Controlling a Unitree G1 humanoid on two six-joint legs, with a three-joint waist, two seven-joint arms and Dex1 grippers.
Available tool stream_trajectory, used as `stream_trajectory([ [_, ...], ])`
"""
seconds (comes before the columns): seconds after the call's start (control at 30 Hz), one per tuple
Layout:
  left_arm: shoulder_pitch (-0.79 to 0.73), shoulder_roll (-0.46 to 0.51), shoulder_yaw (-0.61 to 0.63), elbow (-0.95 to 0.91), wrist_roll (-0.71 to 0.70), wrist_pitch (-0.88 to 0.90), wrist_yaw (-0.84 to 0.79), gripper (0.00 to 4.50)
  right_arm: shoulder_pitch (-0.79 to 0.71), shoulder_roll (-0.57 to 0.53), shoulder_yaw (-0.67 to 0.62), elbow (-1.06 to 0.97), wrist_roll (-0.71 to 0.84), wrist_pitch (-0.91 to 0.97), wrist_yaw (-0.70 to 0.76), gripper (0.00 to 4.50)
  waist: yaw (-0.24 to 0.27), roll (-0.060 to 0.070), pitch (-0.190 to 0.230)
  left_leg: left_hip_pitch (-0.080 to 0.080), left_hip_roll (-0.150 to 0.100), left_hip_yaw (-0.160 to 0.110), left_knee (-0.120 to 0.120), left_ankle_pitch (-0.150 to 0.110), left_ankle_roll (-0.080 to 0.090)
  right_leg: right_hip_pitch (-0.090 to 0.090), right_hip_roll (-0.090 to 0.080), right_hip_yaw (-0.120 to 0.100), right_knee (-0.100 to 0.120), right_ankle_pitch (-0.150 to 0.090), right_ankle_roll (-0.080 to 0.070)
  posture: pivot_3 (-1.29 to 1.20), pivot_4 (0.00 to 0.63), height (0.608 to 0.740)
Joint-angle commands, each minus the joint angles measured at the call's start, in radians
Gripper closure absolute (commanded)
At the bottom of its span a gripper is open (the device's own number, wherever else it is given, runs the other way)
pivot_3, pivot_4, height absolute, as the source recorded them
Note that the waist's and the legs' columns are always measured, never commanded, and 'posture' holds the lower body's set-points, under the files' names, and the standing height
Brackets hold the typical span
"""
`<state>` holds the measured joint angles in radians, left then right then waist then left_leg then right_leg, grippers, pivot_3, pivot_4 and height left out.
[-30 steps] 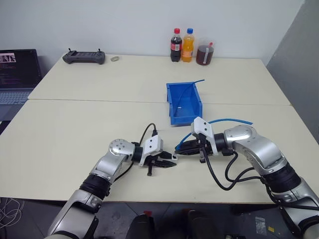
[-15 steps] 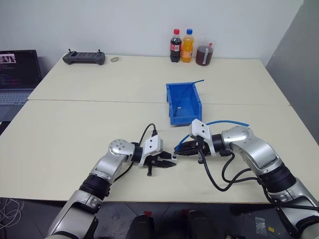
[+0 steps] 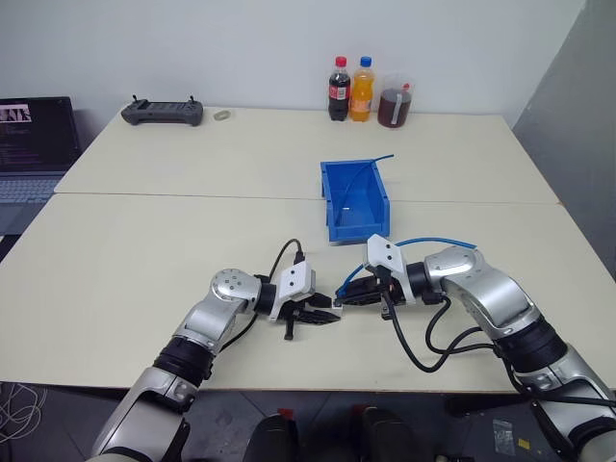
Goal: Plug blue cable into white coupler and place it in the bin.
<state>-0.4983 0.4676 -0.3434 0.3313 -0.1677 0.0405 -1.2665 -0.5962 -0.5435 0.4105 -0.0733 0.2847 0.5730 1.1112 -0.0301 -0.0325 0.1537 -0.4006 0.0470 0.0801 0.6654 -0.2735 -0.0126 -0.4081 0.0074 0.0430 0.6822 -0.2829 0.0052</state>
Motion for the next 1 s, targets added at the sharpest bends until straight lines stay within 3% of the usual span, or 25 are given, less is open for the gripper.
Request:
stream_trajectory([
  [0.03,-0.006,0.006,0.022,-0.014,0.006,0.009,0.008,3.72,0.005,0.01,0.027,0.035,-0.051,-0.007,-0.017,4.36,-0.001,0.0,0.0,0.0,0.0,0.0,0.0,0.0,0.0,0.0,0.0,0.0,0.0,0.0,0.0,0.0,0.15,0.74],
  [0.4,-0.006,0.007,0.03,-0.032,0.006,0.016,0.017,3.72,0.005,-0.004,0.12,0.177,-0.188,-0.163,0.016,4.36,-0.002,0.0,-0.004,0.004,0.001,0.0,0.0,0.0,0.0,0.003,0.001,0.0,0.001,0.0,0.0,0.0,0.15,0.74],
  [0.6,-0.003,0.0,0.049,-0.034,0.012,-0.025,0.05,3.72,0.006,0.02,0.074,0.185,-0.154,-0.144,0.007,4.36,-0.002,0.0,-0.005,0.005,0.001,0.0,0.001,0.001,0.001,0.003,0.001,0.0,0.004,0.0,0.0,0.0,0.15,0.74],
  [0.63,0.003,0.001,0.056,-0.045,0.006,-0.022,0.054,3.02,0.004,0.03,0.054,0.174,-0.131,-0.116,-0.001,4.36,-0.003,0.0,-0.005,0.005,0.001,0.0,0.001,0.001,0.001,0.003,0.001,0.001,0.004,0.0,0.0,0.0,0.15,0.74],
  [0.83,0.099,0.013,0.158,-0.254,-0.07,0.101,0.158,1.86,-0.045,0.099,-0.153,0.112,0.062,0.18,-0.074,4.36,-0.003,0.0,-0.004,0.005,0.0,0.0,0.002,0.001,0.0,0.003,0.0,0.001,0.007,0.0,0.0,0.0,0.15,0.74],
  [1.0,0.24,-0.005,0.249,-0.525,-0.129,0.241,0.328,0.9,-0.196,0.099,-0.295,0.211,0.177,0.389,-0.089,4.36,-0.001,0.001,-0.003,0.001,0.0,0.0,0.002,0.001,0.0,-0.001,-0.002,0.001,0.008,0.0,0.0,0.0,0.15,0.74],
])
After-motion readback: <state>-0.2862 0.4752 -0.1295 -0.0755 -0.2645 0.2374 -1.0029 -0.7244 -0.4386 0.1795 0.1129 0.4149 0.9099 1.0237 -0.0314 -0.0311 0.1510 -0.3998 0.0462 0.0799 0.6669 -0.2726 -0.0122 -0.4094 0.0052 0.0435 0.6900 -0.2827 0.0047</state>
